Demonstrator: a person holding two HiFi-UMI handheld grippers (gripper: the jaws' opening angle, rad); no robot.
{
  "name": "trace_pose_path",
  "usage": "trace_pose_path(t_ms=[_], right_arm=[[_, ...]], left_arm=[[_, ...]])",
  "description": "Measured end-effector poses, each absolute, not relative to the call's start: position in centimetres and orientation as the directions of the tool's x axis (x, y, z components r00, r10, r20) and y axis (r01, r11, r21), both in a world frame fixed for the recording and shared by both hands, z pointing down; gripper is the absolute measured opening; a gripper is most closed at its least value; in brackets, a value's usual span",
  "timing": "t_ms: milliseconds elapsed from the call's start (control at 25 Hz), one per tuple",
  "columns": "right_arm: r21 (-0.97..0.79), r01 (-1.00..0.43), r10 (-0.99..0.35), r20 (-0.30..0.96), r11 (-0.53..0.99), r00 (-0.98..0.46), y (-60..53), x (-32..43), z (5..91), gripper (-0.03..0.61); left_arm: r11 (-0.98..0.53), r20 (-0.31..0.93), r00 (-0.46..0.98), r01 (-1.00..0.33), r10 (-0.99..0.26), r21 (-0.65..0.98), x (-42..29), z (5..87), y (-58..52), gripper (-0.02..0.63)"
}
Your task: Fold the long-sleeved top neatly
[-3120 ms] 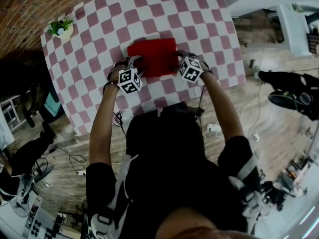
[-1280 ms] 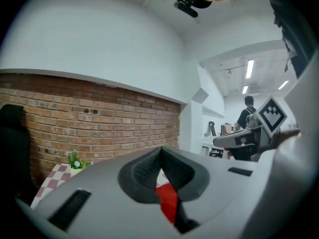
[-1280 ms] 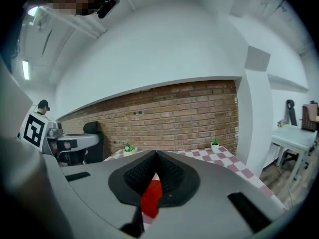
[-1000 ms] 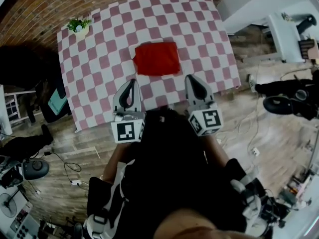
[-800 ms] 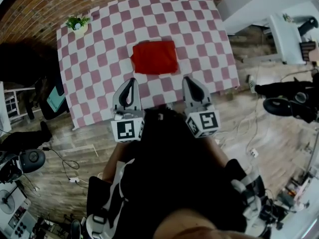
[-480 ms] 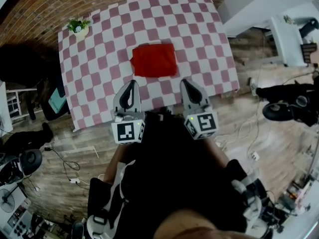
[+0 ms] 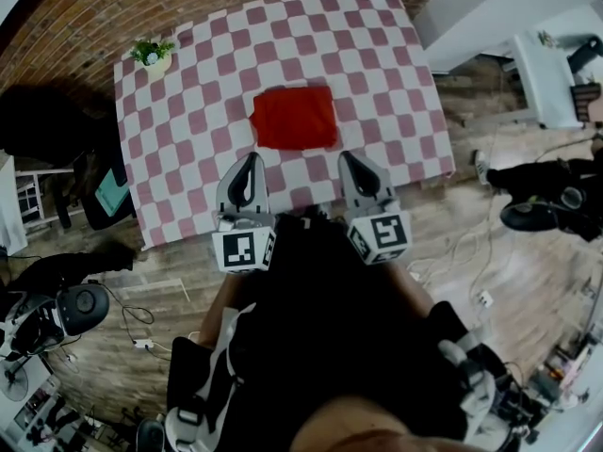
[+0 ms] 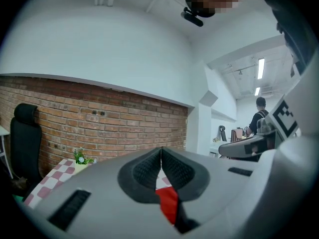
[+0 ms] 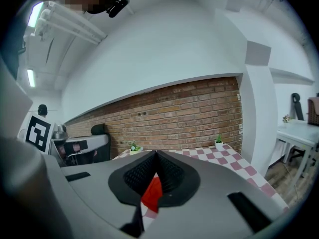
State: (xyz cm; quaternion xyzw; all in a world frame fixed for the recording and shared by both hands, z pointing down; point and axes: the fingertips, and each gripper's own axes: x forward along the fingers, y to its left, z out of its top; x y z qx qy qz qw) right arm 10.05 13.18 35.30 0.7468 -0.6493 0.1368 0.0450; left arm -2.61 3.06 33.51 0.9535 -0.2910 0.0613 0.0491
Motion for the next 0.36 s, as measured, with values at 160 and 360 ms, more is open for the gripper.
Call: trace_pose_path(t_ms=[160, 360], right_arm=[[-0.112, -0.982, -0.956, 0.267, -0.152, 0.117, 12.98, 9.93, 35.41, 0.008], [-0.133, -0.978, -0.954, 0.273, -0.161, 0.12, 12.82, 9.66, 35.3, 0.008]], left_arm=[[-0.819, 0.136, 0.82, -0.568, -0.555, 0.08, -2.61, 33.34, 2.88, 0.008], [-0.816, 0.122, 0.822, -0.568, -0.557, 0.104, -2.47, 33.0, 2.91, 0.008]])
